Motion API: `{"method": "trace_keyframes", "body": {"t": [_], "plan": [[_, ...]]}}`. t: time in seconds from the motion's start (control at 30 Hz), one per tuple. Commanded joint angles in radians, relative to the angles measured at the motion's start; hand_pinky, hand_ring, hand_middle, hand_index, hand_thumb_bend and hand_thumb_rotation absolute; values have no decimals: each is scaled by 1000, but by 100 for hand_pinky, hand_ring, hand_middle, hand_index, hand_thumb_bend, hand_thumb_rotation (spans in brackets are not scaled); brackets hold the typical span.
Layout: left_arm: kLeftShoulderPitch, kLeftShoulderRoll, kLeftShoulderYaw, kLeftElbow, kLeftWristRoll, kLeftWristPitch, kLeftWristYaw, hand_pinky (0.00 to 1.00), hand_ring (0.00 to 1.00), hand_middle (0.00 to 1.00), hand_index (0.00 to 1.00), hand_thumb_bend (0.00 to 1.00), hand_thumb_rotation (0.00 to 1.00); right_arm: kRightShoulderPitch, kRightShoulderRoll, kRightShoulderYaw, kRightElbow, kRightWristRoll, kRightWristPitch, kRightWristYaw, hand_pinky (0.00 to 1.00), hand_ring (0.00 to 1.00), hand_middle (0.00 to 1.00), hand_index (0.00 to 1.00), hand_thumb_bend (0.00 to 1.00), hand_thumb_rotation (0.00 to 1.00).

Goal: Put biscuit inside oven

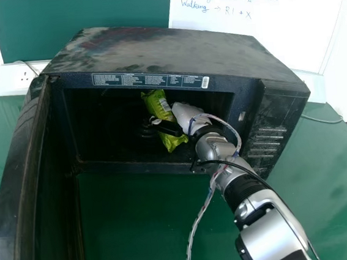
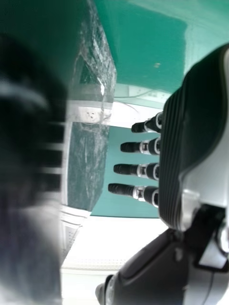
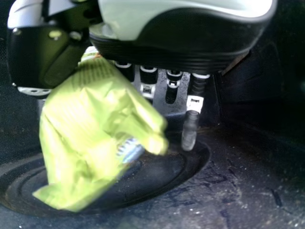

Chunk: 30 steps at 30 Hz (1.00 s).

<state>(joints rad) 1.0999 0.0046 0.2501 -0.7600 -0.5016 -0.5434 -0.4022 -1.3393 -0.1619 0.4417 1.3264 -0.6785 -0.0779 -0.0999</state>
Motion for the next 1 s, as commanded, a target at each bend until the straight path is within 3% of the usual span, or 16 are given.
{"method": "trace_keyframes", "body": {"t": [0.0, 0.13, 0.4, 0.47, 0.6, 0.8, 0.97], "plan": [[28, -5, 10, -7, 10, -2, 11, 83, 81, 82, 80, 86, 84, 9, -13, 3, 4, 6, -13, -18, 53, 79, 87, 79, 54, 4], [45, -11, 5, -36, 35, 15, 40, 83, 80, 81, 81, 85, 85, 10, -17, 7, 3, 3, -18, -17, 59, 86, 91, 84, 57, 17], [46, -22, -5, -46, 72, 19, 72, 82, 78, 80, 80, 86, 82, 15, -22, -3, -4, 16, -34, -23, 64, 92, 96, 89, 58, 40], [50, -18, -8, -50, 70, 23, 73, 81, 76, 79, 80, 86, 82, 16, -23, -2, -5, 16, -37, -26, 65, 93, 97, 92, 64, 50], [47, -17, -6, -37, 73, 8, 66, 79, 74, 76, 81, 87, 82, 17, -26, -4, -7, 19, -41, -30, 67, 97, 100, 98, 73, 60], [41, -26, -3, -24, 97, -5, 70, 81, 75, 77, 80, 86, 82, 22, -29, 9, -6, 8, -49, -42, 66, 97, 99, 98, 78, 69], [37, -18, -7, -14, 83, -16, 59, 82, 77, 81, 81, 88, 85, 25, -23, 28, -4, -4, -49, -44, 66, 97, 99, 98, 78, 68]]}}
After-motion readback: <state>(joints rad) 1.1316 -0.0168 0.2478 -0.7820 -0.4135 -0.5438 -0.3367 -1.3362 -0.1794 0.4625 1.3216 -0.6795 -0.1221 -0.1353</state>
